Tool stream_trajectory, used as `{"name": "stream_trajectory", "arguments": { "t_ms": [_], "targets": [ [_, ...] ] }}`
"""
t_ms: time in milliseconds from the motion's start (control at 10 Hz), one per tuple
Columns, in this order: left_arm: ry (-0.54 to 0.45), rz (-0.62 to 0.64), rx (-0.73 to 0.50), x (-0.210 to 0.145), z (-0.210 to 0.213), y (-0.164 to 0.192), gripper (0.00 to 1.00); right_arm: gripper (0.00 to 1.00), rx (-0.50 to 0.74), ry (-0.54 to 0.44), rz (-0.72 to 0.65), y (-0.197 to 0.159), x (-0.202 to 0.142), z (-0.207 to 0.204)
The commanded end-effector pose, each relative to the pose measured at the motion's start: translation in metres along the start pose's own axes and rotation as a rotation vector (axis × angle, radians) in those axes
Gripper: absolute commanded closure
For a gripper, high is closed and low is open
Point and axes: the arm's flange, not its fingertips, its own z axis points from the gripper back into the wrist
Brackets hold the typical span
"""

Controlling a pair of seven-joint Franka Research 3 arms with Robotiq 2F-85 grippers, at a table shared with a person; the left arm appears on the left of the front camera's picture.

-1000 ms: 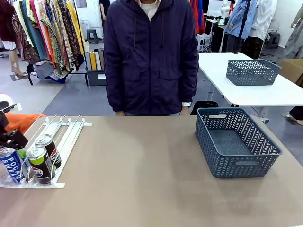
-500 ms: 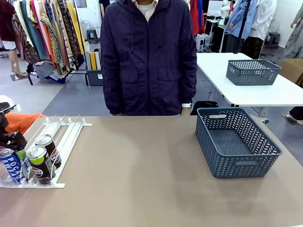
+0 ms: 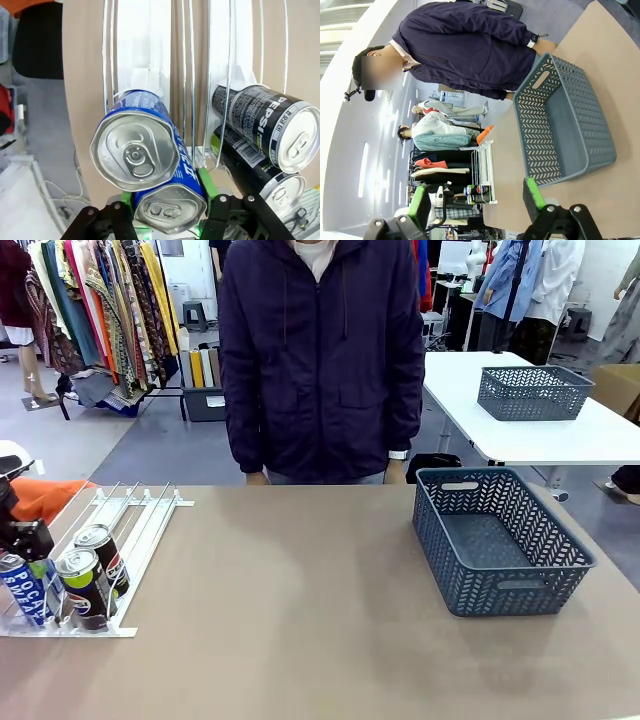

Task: Retrieve and store the cans from the dispenser.
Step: Pick up one can from the Automatic Can Dispenser and place it in the middle of the table.

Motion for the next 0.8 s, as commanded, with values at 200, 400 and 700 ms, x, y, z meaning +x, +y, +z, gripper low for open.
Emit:
{"name": "stream_trajectory", "arguments": {
  "t_ms": [200,400,700],
  "targets": [
    [-0.045,-0.007,0.016,-0.003,0.016,-0.008,1.0,0.0,0.023,-0.014,0.027,0.001,0.003,-0.001],
    [-0.151,-0.049,0.033,-0.016,0.073,-0.023,1.0,0.0,0.023,-0.014,0.027,0.001,0.003,-0.001],
    [-0.317,-0.152,0.084,-0.042,0.166,-0.044,1.0,0.0,0.023,-0.014,0.027,0.001,0.003,-0.001]
  ]
}}
